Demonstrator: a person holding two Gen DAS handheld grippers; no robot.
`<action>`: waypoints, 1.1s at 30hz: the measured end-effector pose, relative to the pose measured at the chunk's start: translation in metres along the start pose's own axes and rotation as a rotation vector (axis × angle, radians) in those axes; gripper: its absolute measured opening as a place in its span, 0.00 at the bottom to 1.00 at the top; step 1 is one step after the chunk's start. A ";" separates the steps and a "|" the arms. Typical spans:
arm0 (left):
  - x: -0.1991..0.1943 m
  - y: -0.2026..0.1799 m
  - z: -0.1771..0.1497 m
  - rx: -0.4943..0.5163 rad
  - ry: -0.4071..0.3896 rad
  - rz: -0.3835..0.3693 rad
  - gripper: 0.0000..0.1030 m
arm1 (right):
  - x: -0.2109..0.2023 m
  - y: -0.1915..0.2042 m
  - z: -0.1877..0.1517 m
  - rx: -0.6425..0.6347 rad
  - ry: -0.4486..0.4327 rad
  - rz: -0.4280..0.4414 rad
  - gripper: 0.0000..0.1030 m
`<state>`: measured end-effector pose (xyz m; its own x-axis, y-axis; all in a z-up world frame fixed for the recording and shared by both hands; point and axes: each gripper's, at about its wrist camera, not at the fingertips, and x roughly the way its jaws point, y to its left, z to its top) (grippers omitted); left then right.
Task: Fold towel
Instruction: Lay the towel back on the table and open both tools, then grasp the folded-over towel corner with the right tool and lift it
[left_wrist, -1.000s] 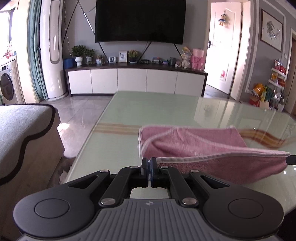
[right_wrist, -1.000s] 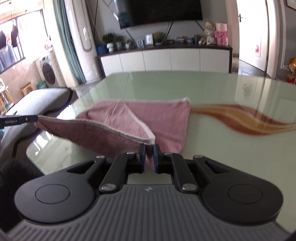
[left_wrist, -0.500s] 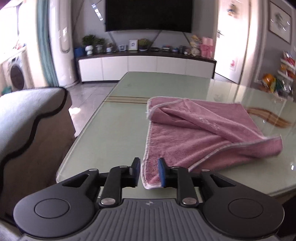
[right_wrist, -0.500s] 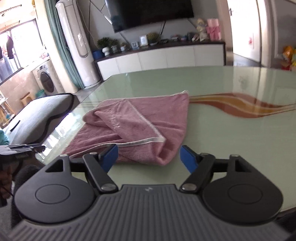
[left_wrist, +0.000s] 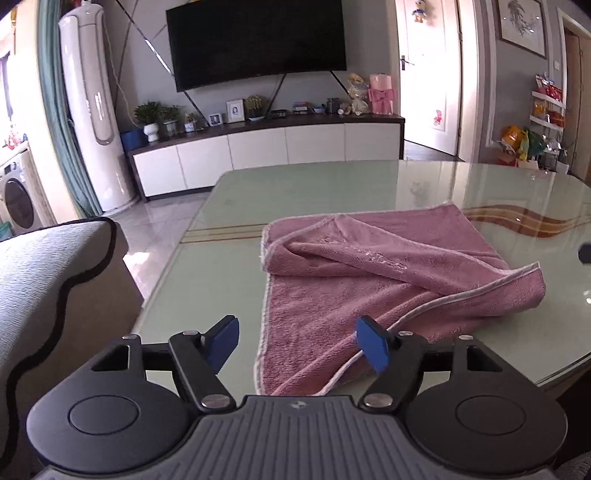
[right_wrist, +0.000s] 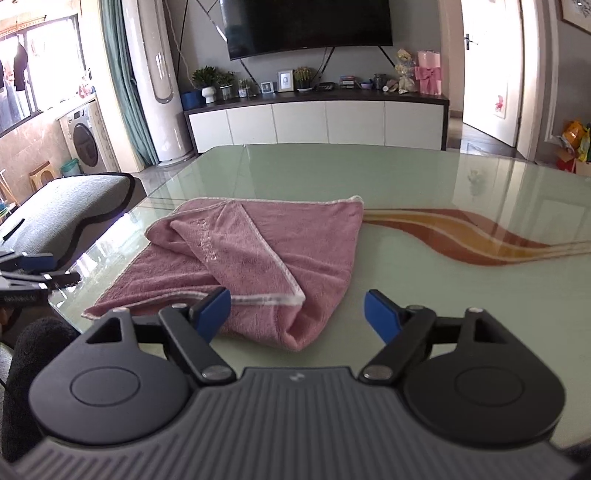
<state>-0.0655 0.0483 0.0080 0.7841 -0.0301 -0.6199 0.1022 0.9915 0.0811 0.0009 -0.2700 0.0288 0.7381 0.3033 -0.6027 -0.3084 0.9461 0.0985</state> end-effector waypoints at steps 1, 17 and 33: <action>0.005 -0.001 -0.001 -0.001 0.009 -0.009 0.72 | 0.004 0.001 0.004 -0.009 0.005 0.004 0.75; 0.055 -0.012 -0.004 0.014 0.061 -0.088 0.72 | 0.168 0.036 0.101 -0.151 0.250 0.169 0.36; 0.100 0.006 -0.015 -0.016 0.155 -0.164 0.72 | 0.345 0.063 0.135 -0.293 0.441 0.156 0.39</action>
<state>0.0040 0.0533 -0.0650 0.6540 -0.1729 -0.7365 0.2104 0.9767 -0.0424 0.3171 -0.0902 -0.0660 0.3687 0.3016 -0.8792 -0.5943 0.8038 0.0264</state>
